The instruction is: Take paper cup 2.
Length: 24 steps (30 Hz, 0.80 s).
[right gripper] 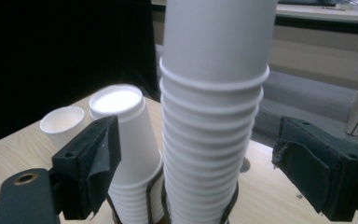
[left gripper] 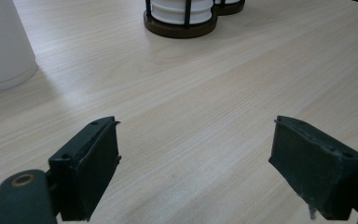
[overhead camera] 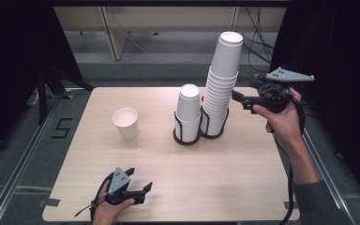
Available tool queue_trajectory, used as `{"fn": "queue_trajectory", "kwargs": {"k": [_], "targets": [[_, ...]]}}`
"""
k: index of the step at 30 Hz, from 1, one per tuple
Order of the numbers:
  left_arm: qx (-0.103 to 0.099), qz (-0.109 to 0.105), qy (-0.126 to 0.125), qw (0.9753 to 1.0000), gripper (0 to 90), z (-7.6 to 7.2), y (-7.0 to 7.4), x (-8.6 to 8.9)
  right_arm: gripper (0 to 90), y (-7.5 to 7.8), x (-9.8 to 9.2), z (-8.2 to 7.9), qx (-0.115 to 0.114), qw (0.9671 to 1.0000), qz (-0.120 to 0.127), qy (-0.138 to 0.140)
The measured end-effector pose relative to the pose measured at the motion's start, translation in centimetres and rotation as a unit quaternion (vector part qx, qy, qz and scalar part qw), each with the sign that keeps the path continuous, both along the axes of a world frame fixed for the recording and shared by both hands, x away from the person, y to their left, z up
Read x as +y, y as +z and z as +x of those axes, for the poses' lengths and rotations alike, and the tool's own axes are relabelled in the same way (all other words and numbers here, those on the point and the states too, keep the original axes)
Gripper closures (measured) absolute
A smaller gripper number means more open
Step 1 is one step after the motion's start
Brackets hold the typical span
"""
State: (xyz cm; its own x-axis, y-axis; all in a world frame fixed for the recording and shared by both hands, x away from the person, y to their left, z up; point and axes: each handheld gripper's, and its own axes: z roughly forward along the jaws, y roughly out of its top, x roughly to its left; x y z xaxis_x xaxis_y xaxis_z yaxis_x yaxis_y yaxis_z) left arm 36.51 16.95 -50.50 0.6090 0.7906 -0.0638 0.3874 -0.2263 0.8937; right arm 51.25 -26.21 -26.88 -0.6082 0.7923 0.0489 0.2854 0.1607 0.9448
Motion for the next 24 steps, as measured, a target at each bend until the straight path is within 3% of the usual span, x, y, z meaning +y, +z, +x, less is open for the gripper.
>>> {"fn": "queue_trajectory", "kwargs": {"k": [1, 12, 17, 24], "targets": [[-0.001, 0.000, 0.001, 1.0000, 14.6, 0.0, 0.0, 0.0, 15.6, 0.5, 0.1, 0.3, -0.004, 0.9999, -0.010, -0.002], [0.001, 0.002, -0.004, 1.0000, 14.6, -0.1, 0.0, 0.0, 15.5, 4.3, 1.8, 3.8, -0.007, 0.9996, 0.003, -0.026], [0.001, 0.001, -0.001, 1.0000, 14.6, -0.1, 0.0, -0.1, 15.4, 5.1, 2.5, 5.4, -0.002, 0.9994, -0.001, -0.035], [0.001, 0.002, -0.005, 1.0000, 14.6, -0.1, 0.0, 0.0, 15.4, 5.2, 3.4, 7.1, -0.002, 0.9995, 0.015, -0.029]]}}
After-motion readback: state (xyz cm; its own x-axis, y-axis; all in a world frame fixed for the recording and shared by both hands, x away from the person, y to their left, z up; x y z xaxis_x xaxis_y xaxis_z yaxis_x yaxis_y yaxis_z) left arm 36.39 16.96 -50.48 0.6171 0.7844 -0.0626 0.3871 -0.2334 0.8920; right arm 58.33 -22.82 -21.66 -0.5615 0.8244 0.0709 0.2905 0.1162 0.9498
